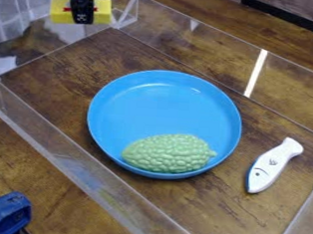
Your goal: Put the yellow brick in the blue tray
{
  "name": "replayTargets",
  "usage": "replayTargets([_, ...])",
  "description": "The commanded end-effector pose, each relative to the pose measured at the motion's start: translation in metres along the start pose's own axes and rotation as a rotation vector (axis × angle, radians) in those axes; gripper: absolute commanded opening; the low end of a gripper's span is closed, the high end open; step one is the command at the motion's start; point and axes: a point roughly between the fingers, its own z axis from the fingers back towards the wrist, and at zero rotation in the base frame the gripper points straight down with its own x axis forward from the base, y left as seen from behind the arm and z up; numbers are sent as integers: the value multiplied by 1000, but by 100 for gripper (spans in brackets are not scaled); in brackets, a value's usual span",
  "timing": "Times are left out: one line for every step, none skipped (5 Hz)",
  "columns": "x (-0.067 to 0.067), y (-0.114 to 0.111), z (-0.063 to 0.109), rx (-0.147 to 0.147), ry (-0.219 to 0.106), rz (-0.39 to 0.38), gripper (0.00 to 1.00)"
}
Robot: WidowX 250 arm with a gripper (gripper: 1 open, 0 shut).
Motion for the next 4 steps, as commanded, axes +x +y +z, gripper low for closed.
replayTargets([-6, 26, 42, 117, -39, 50, 0])
replayTargets([-3, 22, 43, 124, -39, 67, 0])
replayTargets([0, 19, 45, 131, -35, 89, 0])
replayTargets([3, 13, 41, 133, -37, 97, 0])
